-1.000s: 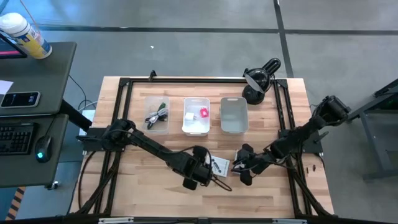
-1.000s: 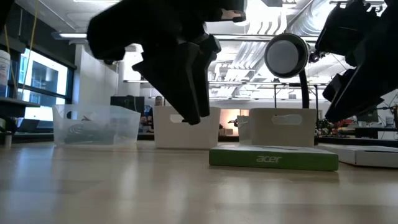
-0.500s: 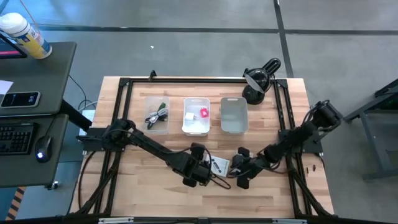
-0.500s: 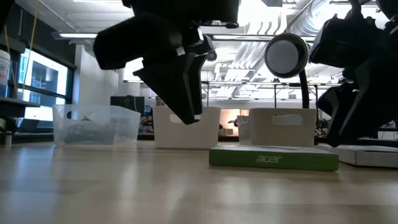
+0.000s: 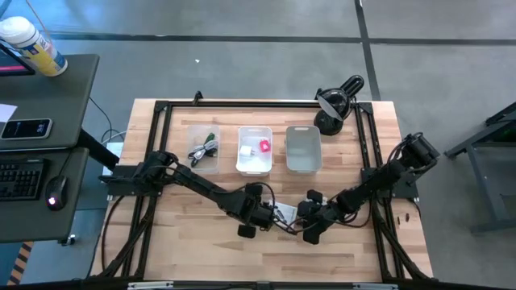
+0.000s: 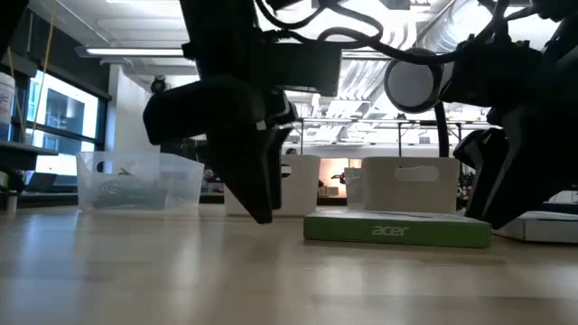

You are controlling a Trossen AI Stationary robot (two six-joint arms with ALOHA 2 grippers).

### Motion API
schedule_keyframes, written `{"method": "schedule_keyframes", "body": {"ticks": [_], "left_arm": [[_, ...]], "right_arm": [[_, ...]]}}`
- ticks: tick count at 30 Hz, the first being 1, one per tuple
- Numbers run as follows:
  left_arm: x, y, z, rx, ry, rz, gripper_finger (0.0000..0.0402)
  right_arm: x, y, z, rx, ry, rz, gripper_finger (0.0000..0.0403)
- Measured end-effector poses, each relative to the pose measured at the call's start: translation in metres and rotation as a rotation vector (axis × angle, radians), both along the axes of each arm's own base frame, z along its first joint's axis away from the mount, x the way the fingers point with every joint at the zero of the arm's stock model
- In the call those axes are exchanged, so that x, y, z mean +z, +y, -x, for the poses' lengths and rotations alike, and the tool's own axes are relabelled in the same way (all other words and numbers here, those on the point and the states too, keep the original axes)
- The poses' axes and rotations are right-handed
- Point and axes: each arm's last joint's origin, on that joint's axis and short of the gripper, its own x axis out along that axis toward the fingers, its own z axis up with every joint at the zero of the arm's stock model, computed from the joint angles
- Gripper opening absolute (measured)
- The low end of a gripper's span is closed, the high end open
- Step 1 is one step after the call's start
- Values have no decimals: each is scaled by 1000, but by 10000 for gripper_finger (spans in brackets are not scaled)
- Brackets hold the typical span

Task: Pick and place items into bin
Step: Put the left card reader into the gray bin

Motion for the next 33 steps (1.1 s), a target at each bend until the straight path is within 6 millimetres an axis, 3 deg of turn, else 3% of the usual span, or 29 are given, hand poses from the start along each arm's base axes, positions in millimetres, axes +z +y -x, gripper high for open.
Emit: {"method": "schedule_keyframes", "body": {"ticks": [11, 19, 33], "left_arm": [[1, 2, -11, -35, -88, 112, 166], [-3, 16, -13, -4, -67, 260, 166], [-4, 29, -19, 44, -110, 349, 165]], "right_arm": [[0, 0, 0, 11, 1, 5, 145], [0, 0, 0, 14, -3, 5, 145], [1, -6, -6, 60, -9, -23, 145]]}}
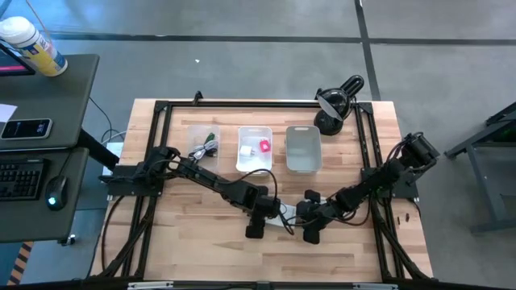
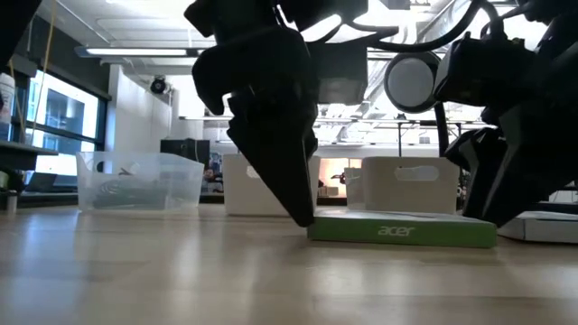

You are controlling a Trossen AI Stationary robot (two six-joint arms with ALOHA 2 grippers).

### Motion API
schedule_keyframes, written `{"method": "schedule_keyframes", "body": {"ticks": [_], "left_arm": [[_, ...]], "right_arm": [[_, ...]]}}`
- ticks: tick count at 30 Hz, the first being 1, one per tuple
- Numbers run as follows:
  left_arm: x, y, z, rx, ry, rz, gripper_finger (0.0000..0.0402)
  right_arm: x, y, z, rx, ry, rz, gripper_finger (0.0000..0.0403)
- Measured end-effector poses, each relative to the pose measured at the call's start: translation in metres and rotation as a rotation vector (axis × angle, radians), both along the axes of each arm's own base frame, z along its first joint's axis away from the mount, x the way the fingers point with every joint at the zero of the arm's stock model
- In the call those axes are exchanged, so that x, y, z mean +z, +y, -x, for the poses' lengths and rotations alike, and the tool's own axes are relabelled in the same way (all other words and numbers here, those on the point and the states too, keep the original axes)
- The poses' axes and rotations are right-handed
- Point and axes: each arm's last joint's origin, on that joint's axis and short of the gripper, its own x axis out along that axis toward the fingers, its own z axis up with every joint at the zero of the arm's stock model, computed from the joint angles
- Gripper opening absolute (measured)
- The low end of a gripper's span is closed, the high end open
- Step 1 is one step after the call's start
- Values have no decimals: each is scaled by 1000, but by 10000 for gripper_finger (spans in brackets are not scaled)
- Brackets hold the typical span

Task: Pick and place items into bin
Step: Put the left card reader into the gray bin

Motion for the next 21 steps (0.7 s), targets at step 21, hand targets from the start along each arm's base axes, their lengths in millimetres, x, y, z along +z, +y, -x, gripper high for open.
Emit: {"method": "schedule_keyframes", "body": {"ticks": [21], "left_arm": [[-1, 0, 3, -29, 31, 3, 166]], "right_arm": [[36, 14, -23, 141, -15, 102, 145]]}}
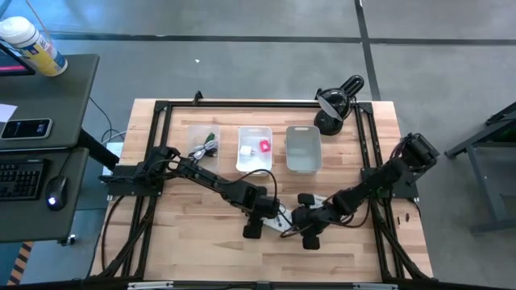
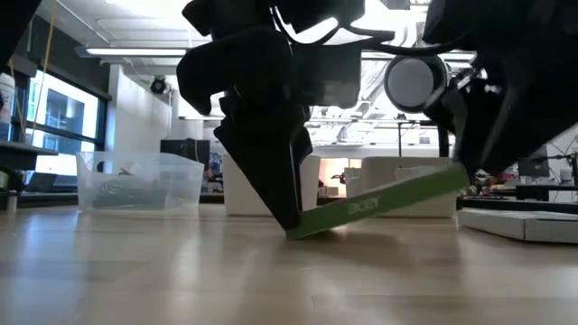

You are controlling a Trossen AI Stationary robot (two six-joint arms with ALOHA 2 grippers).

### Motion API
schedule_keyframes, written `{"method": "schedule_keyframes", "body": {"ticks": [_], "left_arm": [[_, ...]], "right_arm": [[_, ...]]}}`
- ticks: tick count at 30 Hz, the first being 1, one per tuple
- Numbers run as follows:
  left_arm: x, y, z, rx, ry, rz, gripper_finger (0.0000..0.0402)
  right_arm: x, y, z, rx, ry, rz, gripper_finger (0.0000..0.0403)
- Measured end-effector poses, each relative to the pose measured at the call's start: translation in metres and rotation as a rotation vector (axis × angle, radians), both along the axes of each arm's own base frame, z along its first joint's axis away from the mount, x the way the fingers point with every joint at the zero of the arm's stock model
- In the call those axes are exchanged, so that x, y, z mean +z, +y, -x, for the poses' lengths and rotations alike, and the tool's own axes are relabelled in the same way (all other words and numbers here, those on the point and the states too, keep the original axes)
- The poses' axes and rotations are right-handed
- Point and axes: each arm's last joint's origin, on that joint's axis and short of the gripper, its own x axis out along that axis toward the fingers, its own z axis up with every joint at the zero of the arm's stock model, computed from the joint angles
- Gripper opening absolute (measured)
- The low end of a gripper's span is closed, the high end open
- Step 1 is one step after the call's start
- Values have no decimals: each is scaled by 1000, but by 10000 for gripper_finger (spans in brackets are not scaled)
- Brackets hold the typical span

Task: Pick and place items into bin
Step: Put the left card reader into the gray bin

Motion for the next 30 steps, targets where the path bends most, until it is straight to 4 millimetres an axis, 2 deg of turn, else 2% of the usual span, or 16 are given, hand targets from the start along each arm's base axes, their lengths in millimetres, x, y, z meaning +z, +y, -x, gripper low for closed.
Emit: {"method": "schedule_keyframes", "body": {"ticks": [5, 8, 18, 26, 30], "left_arm": [[0, 0, 0, -25, 5, 17, 166], [0, -1, 0, -32, 5, 27, 166], [1, -2, -3, -53, -30, 52, 165], [1, -2, -2, -60, -25, 47, 165], [0, -2, -2, -65, -22, 44, 165]], "right_arm": [[13, 0, -3, 3, -31, 201, 145], [12, -2, -2, 39, -25, 288, 145], [6, -4, 3, 75, 23, 336, 145], [8, -4, 0, 91, -17, 377, 145], [11, 3, 0, 119, -69, 405, 145]]}}
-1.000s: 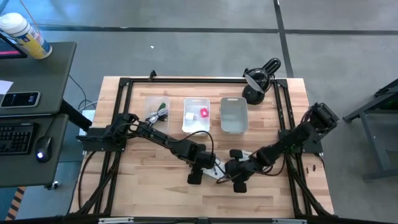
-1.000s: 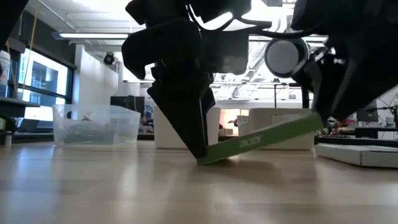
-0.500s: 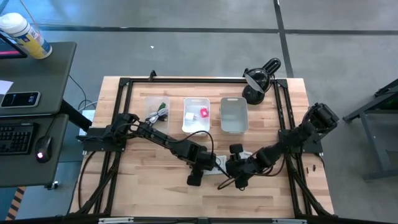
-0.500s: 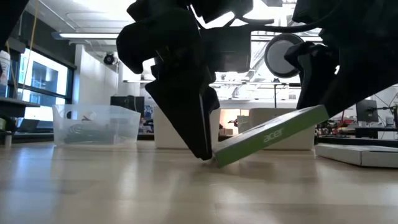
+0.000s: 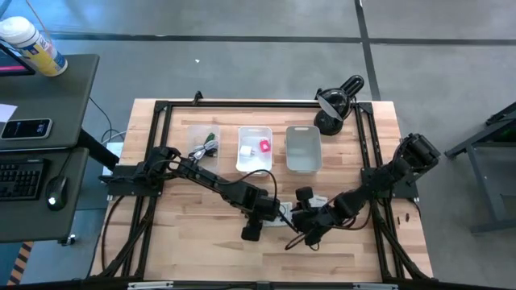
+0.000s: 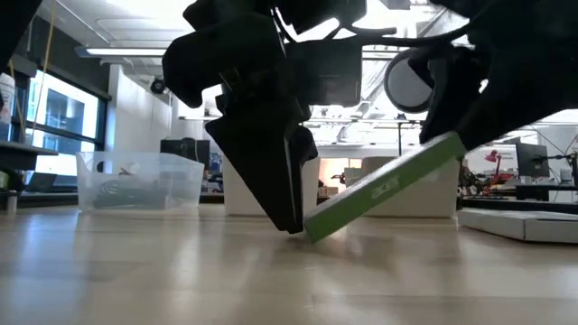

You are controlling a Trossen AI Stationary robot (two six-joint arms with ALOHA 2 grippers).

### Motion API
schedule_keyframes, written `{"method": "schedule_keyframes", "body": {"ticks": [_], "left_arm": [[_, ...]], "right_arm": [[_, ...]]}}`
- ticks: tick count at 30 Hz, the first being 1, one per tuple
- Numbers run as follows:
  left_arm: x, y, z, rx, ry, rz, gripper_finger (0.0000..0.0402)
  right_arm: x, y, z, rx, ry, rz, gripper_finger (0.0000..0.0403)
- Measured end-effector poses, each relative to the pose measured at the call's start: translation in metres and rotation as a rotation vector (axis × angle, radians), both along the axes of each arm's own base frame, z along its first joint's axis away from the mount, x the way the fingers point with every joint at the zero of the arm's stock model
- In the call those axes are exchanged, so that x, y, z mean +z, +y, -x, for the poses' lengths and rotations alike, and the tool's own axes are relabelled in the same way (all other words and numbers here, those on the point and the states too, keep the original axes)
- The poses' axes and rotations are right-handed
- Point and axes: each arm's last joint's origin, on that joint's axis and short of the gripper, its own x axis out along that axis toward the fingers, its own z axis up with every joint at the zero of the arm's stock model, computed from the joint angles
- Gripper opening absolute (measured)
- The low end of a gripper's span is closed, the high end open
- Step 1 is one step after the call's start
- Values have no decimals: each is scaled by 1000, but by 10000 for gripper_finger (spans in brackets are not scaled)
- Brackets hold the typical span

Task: Pick and place items into bin
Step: Put the left card reader into the gray bin

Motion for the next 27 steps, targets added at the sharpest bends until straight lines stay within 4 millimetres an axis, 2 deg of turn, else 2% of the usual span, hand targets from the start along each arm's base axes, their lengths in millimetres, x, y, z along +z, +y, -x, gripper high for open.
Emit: {"method": "schedule_keyframes", "body": {"ticks": [9, 14, 27], "left_arm": [[0, 6, -2, -15, -25, -28, 165], [5, 17, -11, 5, -102, -23, 165], [11, 20, -19, -23, -189, 35, 165]], "right_arm": [[7, 10, -3, 84, -85, 54, 145], [7, 10, -3, 116, -79, 72, 145], [3, 7, -1, 125, -30, 96, 145]]}}
